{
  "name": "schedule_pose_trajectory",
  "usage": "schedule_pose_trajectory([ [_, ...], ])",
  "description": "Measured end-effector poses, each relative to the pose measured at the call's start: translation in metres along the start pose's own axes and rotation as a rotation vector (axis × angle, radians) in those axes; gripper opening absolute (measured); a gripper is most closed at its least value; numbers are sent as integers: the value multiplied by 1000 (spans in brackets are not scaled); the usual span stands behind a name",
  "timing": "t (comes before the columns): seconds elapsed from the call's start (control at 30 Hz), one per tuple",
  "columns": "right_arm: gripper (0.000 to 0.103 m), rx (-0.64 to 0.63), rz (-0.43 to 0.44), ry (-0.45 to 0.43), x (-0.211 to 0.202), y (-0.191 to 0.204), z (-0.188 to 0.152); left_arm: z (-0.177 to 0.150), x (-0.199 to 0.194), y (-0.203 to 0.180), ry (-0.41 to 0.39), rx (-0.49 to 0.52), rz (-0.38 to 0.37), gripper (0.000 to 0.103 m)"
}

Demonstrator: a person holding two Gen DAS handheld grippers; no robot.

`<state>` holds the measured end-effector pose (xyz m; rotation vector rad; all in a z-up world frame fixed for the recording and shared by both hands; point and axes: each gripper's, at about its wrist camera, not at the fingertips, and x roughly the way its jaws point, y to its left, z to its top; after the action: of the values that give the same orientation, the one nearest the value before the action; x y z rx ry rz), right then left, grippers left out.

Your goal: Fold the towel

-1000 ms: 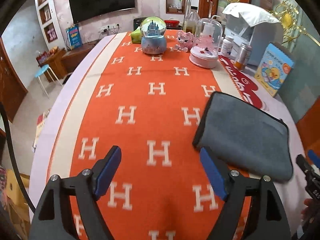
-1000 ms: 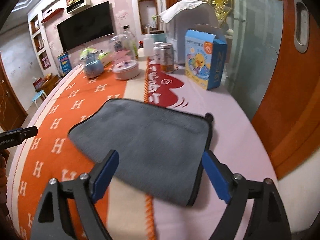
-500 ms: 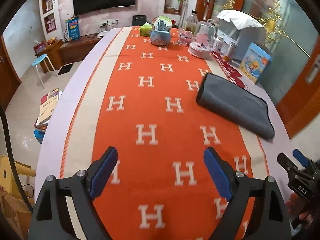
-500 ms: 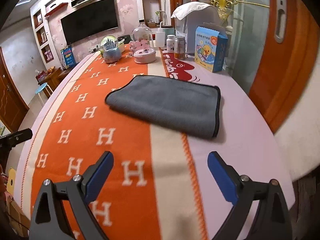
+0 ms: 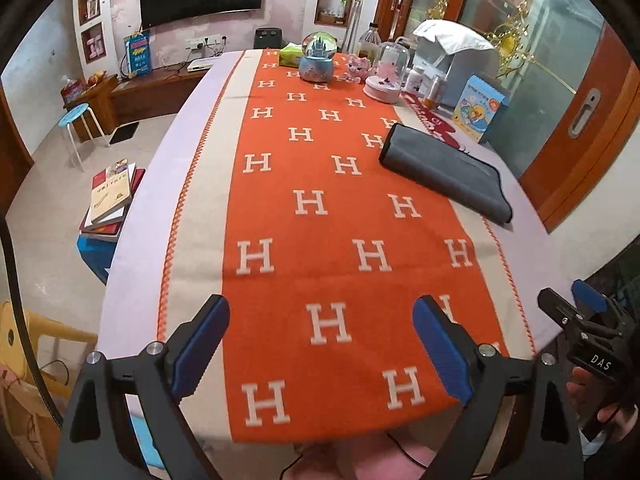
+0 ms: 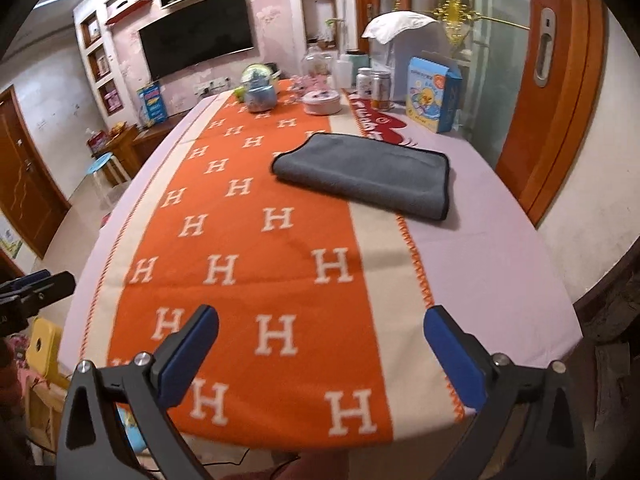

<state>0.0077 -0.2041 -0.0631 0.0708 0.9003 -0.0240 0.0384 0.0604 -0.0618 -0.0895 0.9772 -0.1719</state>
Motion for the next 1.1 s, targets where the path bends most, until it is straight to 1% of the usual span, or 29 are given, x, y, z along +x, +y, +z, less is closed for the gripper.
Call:
schedule_pose_trajectory([
  [0.1,103,-44,33,24,-11,10,0,-8,-15,-2,-15,-6,14,93],
  [0.23,103,-102,78,55,-22,20,5,-13,-27,-9,-17,-36,27,93],
  [0.37,103,-143,109,76,-33,24,10,-13,-36,-22,-1,-59,61,93],
  [0.5,103,-144,133,95,-46,21,15,-8,-43,-35,9,-71,72,93],
  [0.57,103,-131,150,111,-51,17,16,-7,-49,-43,7,-73,67,93],
  [0.67,103,-109,168,133,-58,13,15,-6,-56,-51,-5,-79,82,93],
  [0.8,103,-89,166,155,-67,12,13,-4,-65,-63,-27,-66,99,93],
  [0.87,103,-102,170,142,-75,16,11,-2,-68,-68,-31,-49,105,93],
  [0.93,103,-112,151,125,-80,20,9,-2,-72,-71,-37,-42,118,93],
  [1.1,103,-80,124,88,-84,17,9,-4,-79,-76,-73,-30,172,93],
])
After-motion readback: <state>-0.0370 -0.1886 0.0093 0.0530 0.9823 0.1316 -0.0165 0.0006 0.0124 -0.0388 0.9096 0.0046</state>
